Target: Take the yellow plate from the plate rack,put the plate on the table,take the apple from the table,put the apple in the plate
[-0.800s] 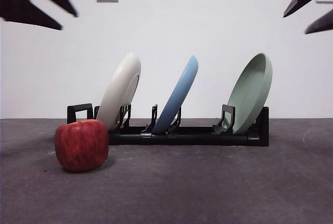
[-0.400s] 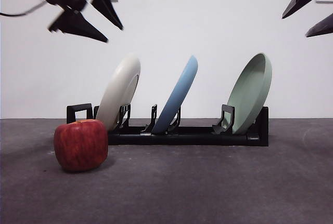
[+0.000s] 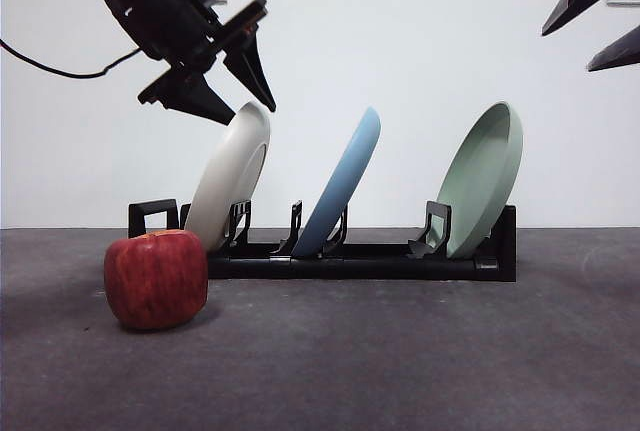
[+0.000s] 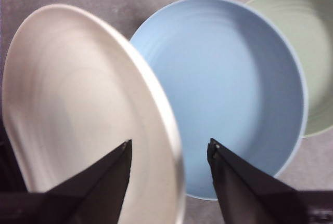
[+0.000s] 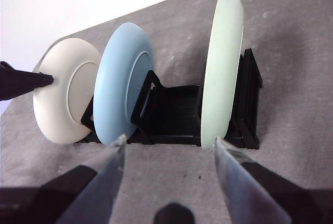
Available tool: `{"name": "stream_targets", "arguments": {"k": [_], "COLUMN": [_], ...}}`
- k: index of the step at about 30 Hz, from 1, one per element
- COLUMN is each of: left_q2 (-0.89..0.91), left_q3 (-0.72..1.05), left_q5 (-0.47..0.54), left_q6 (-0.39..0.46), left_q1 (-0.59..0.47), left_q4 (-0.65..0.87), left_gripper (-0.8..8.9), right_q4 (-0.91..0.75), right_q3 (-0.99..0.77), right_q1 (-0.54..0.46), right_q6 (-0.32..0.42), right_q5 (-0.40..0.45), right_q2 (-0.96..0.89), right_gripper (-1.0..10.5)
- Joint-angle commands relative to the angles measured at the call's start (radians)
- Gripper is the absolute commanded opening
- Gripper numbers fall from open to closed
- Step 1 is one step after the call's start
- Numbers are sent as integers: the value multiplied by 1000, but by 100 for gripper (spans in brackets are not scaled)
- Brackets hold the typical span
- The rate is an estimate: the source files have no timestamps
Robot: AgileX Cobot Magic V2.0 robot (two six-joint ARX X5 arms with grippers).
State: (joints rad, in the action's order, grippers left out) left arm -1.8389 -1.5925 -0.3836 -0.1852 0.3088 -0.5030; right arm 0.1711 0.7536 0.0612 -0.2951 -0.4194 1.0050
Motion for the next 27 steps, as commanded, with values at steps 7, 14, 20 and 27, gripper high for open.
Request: {"name": "stream_targets", "arguments": {"k": [7,14,20,27], "left_q2": [-7,80,230,421], "left_q3": [0,0,0,0], "left_q5": [4,-66,-66,-62], "left_q6": [38,40,105,208], "left_q1": [11,19,64,173], "left_q4": [0,-35,-157,-363], "left_gripper": [-8,-8,-8,-8], "right_q4": [-5,-6,-7,-6], "right_q3": [3,3,5,30], "right_q1": [1,0,0,-2], "right_q6": [8,8,8,8], "right_q5": [3,2,3,2], "right_q2": [2,2,2,1], "right_gripper": [285,285,285,285]}}
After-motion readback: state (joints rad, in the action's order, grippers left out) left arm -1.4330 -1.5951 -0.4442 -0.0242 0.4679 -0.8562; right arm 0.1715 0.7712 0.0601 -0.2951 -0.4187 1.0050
